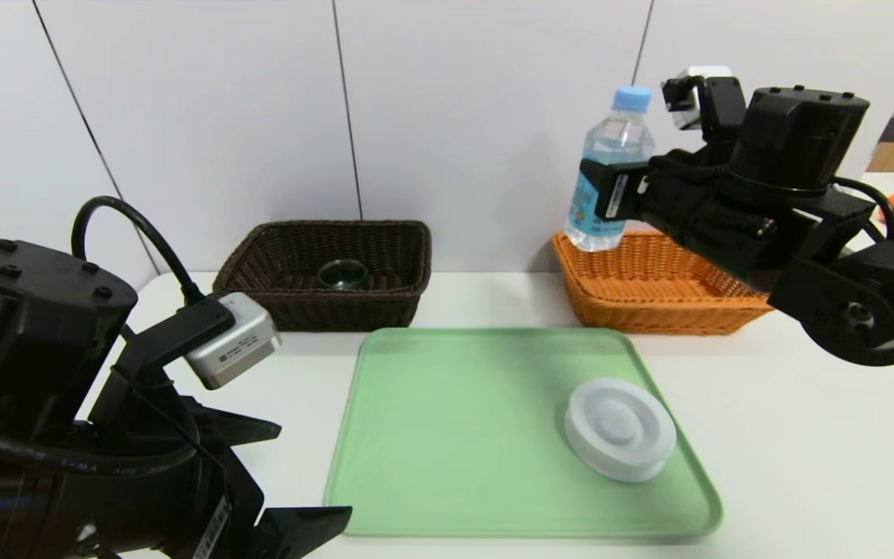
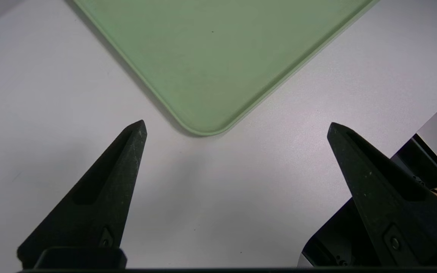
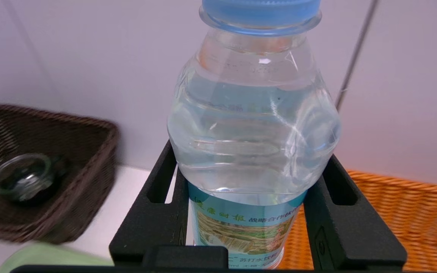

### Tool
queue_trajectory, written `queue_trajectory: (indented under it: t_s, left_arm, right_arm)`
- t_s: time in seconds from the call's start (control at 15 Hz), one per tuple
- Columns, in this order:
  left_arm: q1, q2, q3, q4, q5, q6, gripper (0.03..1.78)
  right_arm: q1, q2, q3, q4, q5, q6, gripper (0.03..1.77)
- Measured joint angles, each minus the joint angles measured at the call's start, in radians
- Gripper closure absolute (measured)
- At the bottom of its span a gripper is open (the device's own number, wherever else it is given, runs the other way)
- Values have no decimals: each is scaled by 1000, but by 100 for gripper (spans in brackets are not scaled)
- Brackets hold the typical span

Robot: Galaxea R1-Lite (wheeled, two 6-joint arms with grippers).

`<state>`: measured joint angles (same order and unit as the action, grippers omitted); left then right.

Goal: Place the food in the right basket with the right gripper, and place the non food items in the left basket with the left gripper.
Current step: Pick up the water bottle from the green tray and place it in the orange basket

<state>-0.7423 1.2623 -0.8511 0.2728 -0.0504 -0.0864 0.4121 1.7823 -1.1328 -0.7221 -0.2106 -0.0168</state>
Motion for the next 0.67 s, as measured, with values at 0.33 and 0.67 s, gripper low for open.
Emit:
queue_trajectory:
  t_s: [0.33,0.67]
  left_arm:
    - [1,1,1,-1,0,-1,12]
    - [6,4,1,-1,1,-2,12]
  right_arm:
    - [-158,61,-60,6,5,-24,97]
    - [-276,121,-48,5,38,-24,97]
